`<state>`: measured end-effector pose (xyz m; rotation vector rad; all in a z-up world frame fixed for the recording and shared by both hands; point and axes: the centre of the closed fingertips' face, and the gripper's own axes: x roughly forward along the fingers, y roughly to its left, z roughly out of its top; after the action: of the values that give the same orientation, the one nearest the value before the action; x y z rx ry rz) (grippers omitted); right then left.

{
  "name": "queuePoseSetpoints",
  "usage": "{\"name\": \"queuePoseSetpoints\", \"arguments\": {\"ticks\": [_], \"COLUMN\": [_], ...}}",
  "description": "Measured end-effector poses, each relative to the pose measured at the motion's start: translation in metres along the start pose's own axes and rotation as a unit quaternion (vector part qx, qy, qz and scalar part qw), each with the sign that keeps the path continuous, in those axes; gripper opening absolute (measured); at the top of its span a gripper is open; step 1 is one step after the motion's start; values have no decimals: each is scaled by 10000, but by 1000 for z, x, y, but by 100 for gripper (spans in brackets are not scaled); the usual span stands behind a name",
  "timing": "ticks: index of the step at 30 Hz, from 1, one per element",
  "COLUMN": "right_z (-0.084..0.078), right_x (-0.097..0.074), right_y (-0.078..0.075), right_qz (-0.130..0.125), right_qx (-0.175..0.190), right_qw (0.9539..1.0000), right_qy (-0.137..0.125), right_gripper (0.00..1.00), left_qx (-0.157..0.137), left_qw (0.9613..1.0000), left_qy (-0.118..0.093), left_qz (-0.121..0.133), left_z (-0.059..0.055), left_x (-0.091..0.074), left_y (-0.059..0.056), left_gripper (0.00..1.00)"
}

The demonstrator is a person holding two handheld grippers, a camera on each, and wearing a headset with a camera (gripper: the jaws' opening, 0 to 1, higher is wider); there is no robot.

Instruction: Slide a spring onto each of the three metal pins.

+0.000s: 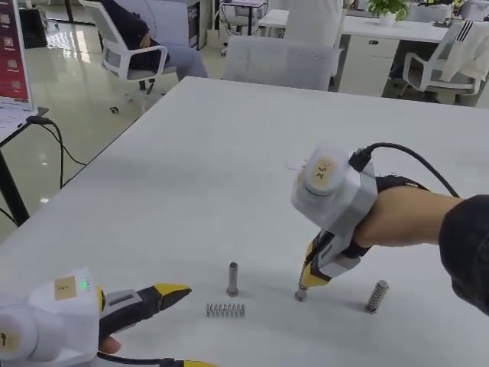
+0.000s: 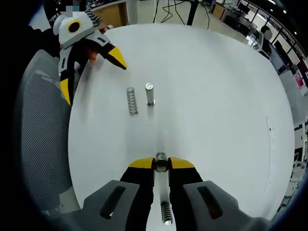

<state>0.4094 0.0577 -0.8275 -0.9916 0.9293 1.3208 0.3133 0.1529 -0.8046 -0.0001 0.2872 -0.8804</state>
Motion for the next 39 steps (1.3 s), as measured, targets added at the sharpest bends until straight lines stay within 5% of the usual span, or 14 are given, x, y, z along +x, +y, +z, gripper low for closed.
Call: {"name": "queuePoseSetpoints", "arguments": {"ticks": [18,39], "right_z": [-5,-3], "right_x": [18,15], "right_y": [2,1], "right_qz": [41,34], "right_qx": [121,170], "right_qw": [9999,9998], "right_qy": [60,-76], "right_gripper": [8,14], "left_qx": [-10,5], "left_qw": [10000,10000], "left_qy": [19,40], "left_qz": [21,35], "left_z": [0,-1], "left_x": [-2,-2], "left_y": [1,2], "left_gripper": [66,66]}}
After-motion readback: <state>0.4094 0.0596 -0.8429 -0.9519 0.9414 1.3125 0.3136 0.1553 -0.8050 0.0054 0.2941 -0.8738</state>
